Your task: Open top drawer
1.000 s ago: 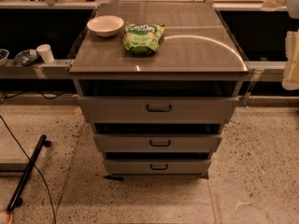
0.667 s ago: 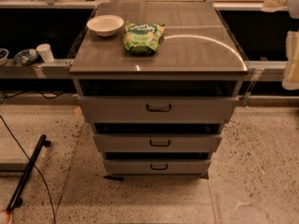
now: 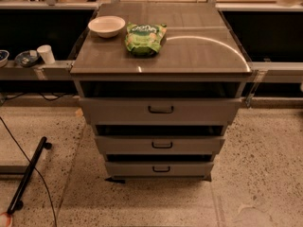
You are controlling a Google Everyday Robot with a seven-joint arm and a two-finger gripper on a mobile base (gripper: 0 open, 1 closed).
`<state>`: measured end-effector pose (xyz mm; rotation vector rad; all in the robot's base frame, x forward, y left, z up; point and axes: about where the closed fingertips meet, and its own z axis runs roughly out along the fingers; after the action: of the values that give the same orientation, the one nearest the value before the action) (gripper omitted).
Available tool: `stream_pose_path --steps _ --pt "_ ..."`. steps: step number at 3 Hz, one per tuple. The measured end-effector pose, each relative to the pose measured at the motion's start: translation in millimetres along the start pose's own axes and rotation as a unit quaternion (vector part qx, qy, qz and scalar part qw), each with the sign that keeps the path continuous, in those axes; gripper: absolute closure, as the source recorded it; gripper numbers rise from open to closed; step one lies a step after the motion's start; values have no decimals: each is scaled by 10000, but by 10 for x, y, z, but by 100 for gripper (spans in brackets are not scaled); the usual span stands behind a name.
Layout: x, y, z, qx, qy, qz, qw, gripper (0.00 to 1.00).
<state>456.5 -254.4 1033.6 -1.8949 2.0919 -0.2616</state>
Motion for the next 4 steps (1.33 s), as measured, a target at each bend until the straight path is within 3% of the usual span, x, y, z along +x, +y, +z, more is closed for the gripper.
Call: stream_pose_path --steps 1,2,3,4 --pt "-6 2 -132 253 -170 80 9995 0" --pt "-6 2 -132 253 -170 80 9995 0" --pt "-46 6 -31 191 119 -104 9997 0" --pt "-75 -5 17 138 252 -204 9994 13"
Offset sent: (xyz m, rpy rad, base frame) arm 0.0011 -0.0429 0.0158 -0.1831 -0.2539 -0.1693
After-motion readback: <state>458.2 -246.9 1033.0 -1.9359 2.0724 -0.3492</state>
